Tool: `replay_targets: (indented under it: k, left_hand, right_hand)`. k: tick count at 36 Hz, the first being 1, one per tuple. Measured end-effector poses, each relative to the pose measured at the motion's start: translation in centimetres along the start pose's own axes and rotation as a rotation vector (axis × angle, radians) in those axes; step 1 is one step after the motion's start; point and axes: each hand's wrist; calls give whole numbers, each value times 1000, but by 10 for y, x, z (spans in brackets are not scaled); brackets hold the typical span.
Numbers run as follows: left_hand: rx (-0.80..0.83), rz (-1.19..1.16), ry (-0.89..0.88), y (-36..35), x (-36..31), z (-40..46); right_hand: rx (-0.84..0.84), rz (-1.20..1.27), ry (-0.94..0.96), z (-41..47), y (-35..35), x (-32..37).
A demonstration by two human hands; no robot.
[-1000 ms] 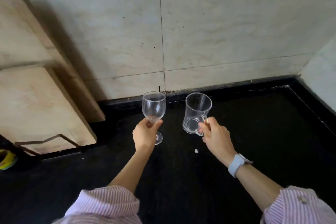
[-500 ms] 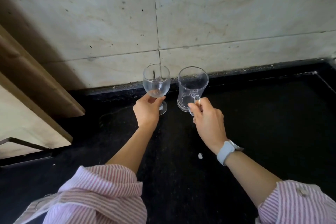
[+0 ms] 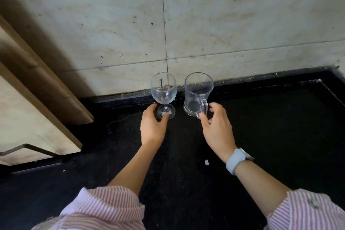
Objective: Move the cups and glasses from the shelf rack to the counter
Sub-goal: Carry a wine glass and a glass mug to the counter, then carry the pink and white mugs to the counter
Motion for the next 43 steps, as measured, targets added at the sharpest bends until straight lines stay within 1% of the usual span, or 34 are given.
replay_targets:
  k: [3, 5, 9, 11, 15, 18, 22, 26, 30, 33, 37, 39, 43]
  left_hand:
    - [6, 115, -98, 25, 3, -12]
    - [-10, 192, -154, 46, 3, -19]
    - [-130, 328, -269, 101, 3, -30]
    - [-182, 399, -303, 136, 5, -39]
    - [-291, 539, -282, 217, 19, -71]
    - [-369, 618, -187, 286, 40, -111]
    - [-518, 673, -32, 387, 80, -183]
    - [-691, 751, 125, 486, 116, -284]
    - [-851, 794, 272, 569, 147, -411]
    - [-962, 821, 359, 617, 167, -519]
    - [-1069, 879, 509, 663, 185, -665]
    - [-1137, 898, 572, 682, 188, -734]
    - [-1246, 991, 764, 714, 187, -853]
  right_hand:
    - [-115, -88, 94, -11, 12, 11]
    - [-113, -110, 201, -18, 19, 24]
    - [-3, -63, 424, -35, 24, 64]
    - [89, -75, 519, -47, 23, 89]
    - [328, -76, 623, -88, 14, 145]
    - [454, -31, 725, -137, 8, 188]
    - [559, 63, 923, -227, 6, 244]
    - [693, 143, 1092, -340, 18, 294]
    - [795, 242, 1263, -471, 49, 329]
    - [871, 352, 1377, -575, 83, 341]
    - [990, 485, 1523, -707, 134, 345]
    - [1057, 544, 1581, -766, 161, 345]
    - [1169, 616, 1759, -873, 214, 349]
Point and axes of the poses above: each hand's wrist, its own z-axis towards the middle knuckle, its own y-axis out of the back of the hand, x = y × z, and after that the axes turned 14 degrees about -x, right-handed
